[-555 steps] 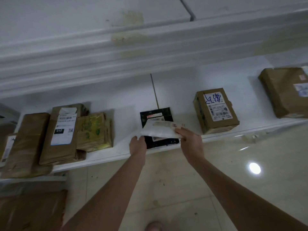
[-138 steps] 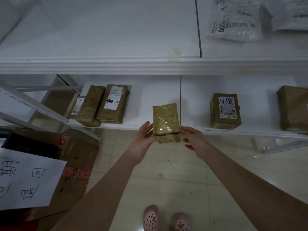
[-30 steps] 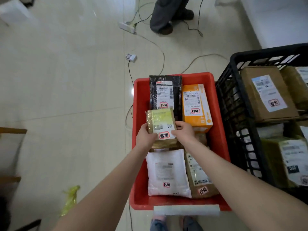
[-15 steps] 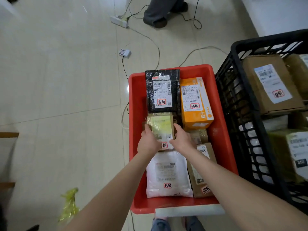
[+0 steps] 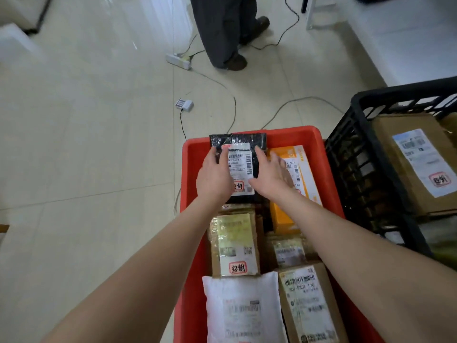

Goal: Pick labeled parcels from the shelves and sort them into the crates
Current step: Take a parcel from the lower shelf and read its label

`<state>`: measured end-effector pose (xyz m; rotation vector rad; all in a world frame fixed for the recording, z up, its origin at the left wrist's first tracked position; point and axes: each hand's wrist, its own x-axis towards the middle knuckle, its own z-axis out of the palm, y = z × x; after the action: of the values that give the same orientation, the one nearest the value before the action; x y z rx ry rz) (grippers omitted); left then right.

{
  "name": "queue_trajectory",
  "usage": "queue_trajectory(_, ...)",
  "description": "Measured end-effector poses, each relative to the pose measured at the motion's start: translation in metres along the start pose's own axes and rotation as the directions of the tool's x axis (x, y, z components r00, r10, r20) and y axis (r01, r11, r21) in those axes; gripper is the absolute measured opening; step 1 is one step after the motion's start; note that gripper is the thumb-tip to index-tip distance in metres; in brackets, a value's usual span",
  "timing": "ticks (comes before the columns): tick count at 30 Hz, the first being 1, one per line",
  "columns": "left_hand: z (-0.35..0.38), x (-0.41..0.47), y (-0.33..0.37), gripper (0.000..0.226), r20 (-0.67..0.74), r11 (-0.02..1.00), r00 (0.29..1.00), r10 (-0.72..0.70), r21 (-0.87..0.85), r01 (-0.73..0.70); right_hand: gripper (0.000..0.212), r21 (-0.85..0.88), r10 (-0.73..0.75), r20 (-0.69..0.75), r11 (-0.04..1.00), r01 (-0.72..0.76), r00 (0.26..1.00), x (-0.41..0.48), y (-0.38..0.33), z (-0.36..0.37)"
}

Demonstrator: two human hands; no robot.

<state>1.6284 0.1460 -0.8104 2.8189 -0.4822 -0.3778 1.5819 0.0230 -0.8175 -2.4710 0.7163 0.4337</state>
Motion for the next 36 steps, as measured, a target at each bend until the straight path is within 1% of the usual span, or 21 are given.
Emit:
queue_trajectory(1, 0.005, 0.004, -0.003, 0.078, 0.014, 0.996, 0.999, 0.050, 0.070, -0.051, 0.086, -0.033, -0.009, 0.009, 0.999, 0.009, 1.000, 0.005, 0.001, 0.003)
queue_trajectory(3, 0.016, 0.004, -0.008, 0.078, 0.116, 0.981, 0.988, 0.100, 0.153, -0.117, 0.077, -0.125, -0.034, 0.046, 0.991, 0.040, 0.998, 0.009, 0.005, 0.009)
queue_trajectory(5, 0.027, -0.003, -0.013, 0.078, 0.243, 0.978, 0.967, 0.076, 0.169, -0.119, 0.069, -0.214, -0.050, 0.094, 0.974, 0.069, 0.994, 0.006, 0.008, 0.017)
queue_trajectory(7, 0.033, -0.010, -0.017, 0.080, 0.310, 0.979, 0.949, 0.051, 0.174, -0.110, 0.068, -0.252, -0.056, 0.098, 0.964, 0.079, 0.994, 0.003, 0.011, 0.021)
queue_trajectory(10, 0.030, -0.013, -0.016, 0.081, 0.320, 0.981, 0.947, 0.029, 0.175, -0.089, 0.068, -0.222, -0.059, 0.083, 0.972, 0.076, 0.995, -0.002, 0.014, 0.016)
queue_trajectory(14, 0.012, -0.029, -0.001, 0.074, 0.296, 0.986, 0.955, 0.004, 0.158, -0.053, 0.065, -0.133, -0.030, 0.030, 0.991, 0.033, 0.999, -0.025, 0.020, 0.006)
queue_trajectory(16, 0.002, -0.042, 0.009, 0.072, 0.310, 0.983, 0.950, 0.030, 0.162, -0.084, 0.063, -0.104, -0.010, 0.008, 0.994, 0.010, 1.000, -0.042, 0.024, -0.001)
queue_trajectory(21, -0.018, -0.075, 0.037, 0.068, 0.346, 0.945, 0.922, 0.172, 0.206, -0.253, 0.055, -0.056, 0.037, -0.062, 0.998, -0.040, 0.997, -0.099, 0.035, -0.023)
queue_trajectory(24, -0.026, -0.106, 0.058, 0.071, 0.419, 0.893, 0.869, 0.261, 0.236, -0.383, 0.058, -0.010, 0.105, -0.085, 0.994, -0.106, 0.991, -0.146, 0.047, -0.034)
queue_trajectory(26, -0.032, -0.129, 0.072, 0.070, 0.441, 0.845, 0.834, 0.332, 0.253, -0.471, 0.058, 0.026, 0.165, -0.098, 0.986, -0.163, 0.981, -0.181, 0.056, -0.042)
queue_trajectory(28, -0.040, -0.151, 0.089, 0.072, 0.447, 0.805, 0.803, 0.394, 0.255, -0.536, 0.057, 0.071, 0.210, -0.124, 0.977, -0.202, 0.970, -0.216, 0.066, -0.050)
queue_trajectory(31, -0.053, -0.181, 0.122, 0.071, 0.426, 0.744, 0.750, 0.506, 0.225, -0.629, 0.053, 0.123, 0.283, -0.200, 0.957, -0.263, 0.938, -0.266, 0.085, -0.064)
queue_trajectory(33, -0.058, -0.203, 0.148, 0.069, 0.411, 0.668, 0.689, 0.596, 0.222, -0.710, 0.051, 0.150, 0.338, -0.271, 0.940, -0.308, 0.901, -0.298, 0.102, -0.073)
queue_trajectory(36, -0.058, -0.241, 0.190, 0.070, 0.444, 0.539, 0.573, 0.688, 0.215, -0.814, 0.052, 0.183, 0.429, -0.343, 0.903, -0.389, 0.836, -0.346, 0.131, -0.085)
